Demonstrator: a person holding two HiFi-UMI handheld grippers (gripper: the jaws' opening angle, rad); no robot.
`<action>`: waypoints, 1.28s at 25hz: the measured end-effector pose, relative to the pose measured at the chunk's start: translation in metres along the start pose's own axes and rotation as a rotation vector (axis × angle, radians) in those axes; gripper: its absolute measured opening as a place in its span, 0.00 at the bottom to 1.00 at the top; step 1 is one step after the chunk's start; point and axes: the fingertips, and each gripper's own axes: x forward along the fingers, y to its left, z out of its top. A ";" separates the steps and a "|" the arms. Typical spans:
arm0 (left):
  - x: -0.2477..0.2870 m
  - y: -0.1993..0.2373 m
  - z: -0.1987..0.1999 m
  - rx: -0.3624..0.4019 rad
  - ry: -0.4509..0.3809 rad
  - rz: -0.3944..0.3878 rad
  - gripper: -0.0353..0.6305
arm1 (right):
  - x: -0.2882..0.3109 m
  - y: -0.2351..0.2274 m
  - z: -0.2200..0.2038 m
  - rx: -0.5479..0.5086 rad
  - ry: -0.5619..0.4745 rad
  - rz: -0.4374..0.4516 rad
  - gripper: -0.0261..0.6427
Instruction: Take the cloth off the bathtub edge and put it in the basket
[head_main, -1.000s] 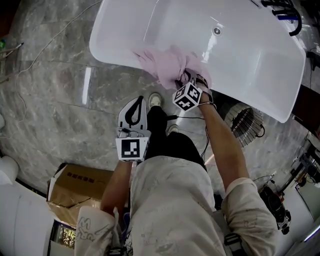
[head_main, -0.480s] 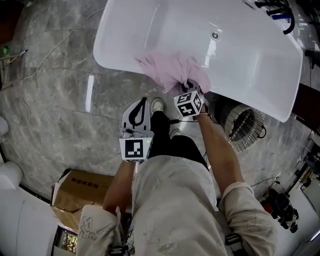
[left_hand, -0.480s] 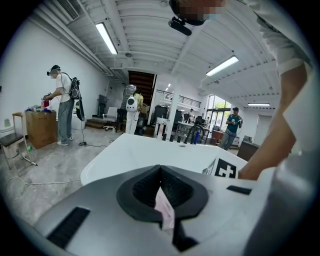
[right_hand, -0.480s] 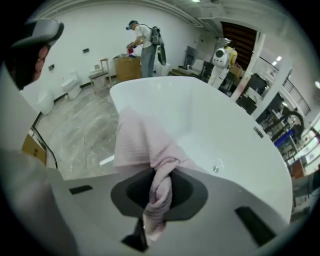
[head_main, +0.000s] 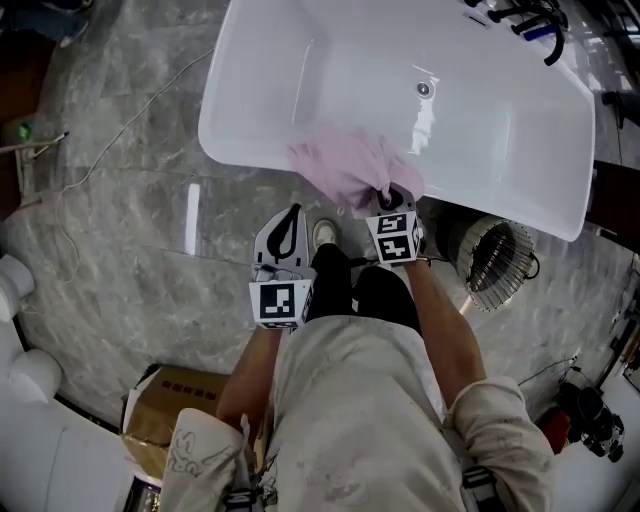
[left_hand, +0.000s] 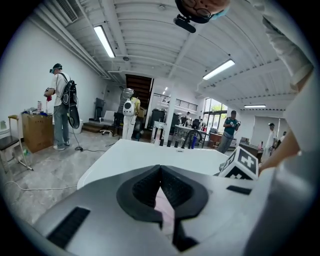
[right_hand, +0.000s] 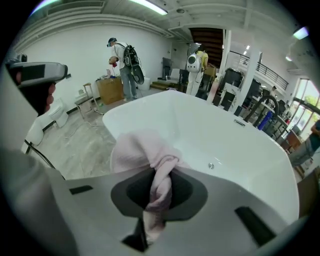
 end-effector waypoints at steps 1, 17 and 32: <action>0.001 -0.001 0.004 0.005 -0.007 -0.003 0.06 | -0.006 -0.002 0.003 0.009 -0.017 -0.001 0.08; -0.001 -0.046 0.096 0.076 -0.138 0.052 0.06 | -0.136 -0.052 0.051 0.142 -0.330 -0.069 0.08; -0.005 -0.158 0.192 0.173 -0.289 -0.102 0.06 | -0.296 -0.153 0.084 0.258 -0.639 -0.272 0.08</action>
